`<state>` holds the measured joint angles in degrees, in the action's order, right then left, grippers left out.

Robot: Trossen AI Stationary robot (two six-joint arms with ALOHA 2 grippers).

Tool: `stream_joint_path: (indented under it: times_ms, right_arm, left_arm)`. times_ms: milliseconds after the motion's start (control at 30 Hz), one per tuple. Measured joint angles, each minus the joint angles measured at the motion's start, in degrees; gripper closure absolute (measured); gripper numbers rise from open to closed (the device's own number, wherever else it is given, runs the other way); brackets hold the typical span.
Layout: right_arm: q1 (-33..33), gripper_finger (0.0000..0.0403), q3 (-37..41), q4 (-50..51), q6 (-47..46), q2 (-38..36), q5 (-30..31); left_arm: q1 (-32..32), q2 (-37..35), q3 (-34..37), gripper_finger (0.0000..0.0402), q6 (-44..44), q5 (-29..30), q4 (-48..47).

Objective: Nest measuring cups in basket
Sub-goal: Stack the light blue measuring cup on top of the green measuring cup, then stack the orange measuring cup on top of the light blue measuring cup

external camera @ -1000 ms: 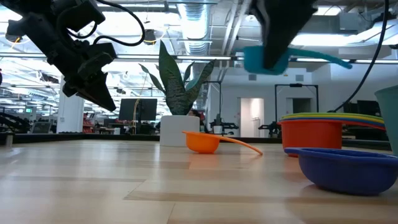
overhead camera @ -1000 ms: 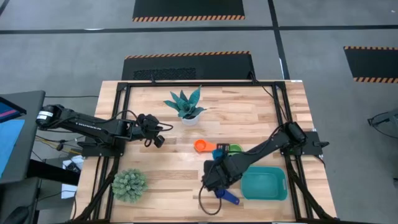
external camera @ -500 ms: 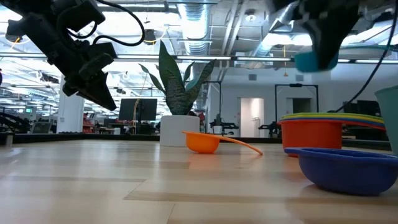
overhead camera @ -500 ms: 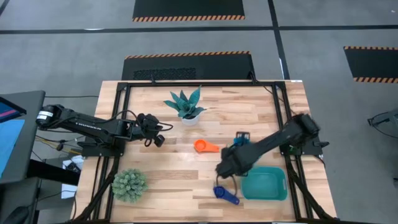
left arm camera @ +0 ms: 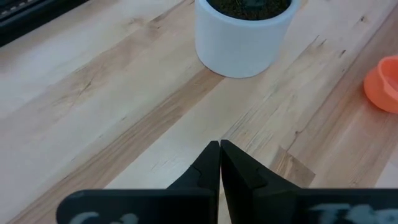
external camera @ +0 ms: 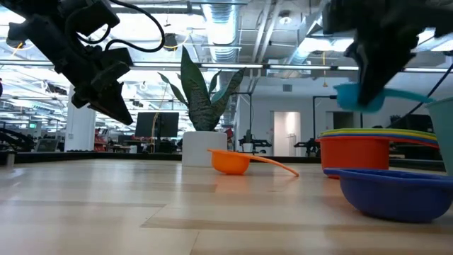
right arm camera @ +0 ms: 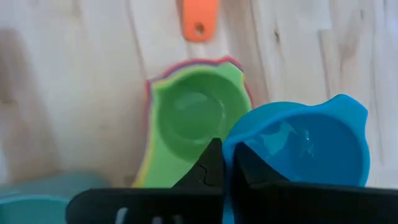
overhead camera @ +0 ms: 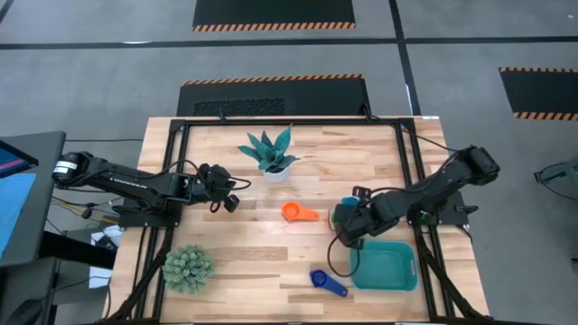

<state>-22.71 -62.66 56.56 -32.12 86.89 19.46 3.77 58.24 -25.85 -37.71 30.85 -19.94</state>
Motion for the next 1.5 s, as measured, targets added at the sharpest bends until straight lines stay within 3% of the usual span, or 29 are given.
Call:
stream_joint_path:
  times_ms: [167, 333, 933, 1233, 1500]
  right_arm:
    - [0.8, 0.0388, 0.3, -5.2, 4.0, 3.3, -0.2]
    - [2.0, 0.0383, 0.1, -7.5, 4.0, 4.6, -4.9]
    - [2.3, 0.0309, 0.2, -9.9, -4.0, 4.5, -7.2]
    - [2.3, 0.0244, 0.2, -9.9, -5.4, 4.5, -9.0]
    - [6.1, 0.0216, -2.9, -16.1, 3.0, 4.5, -8.1]
  left_arm:
    - [0.0, 0.0, 0.0, 0.0401, 0.0, -0.2, 0.0]
    - [0.0, 0.0, 0.0, 0.0401, 0.0, -0.4, -0.2]
    - [0.0, 0.0, 0.0, 0.0401, 0.0, -0.5, -0.3]
    - [0.0, 0.0, 0.0, 0.0401, 0.0, -0.5, -0.3]
    - [0.0, 0.0, 0.0, 0.0401, 0.0, -0.5, -0.3]
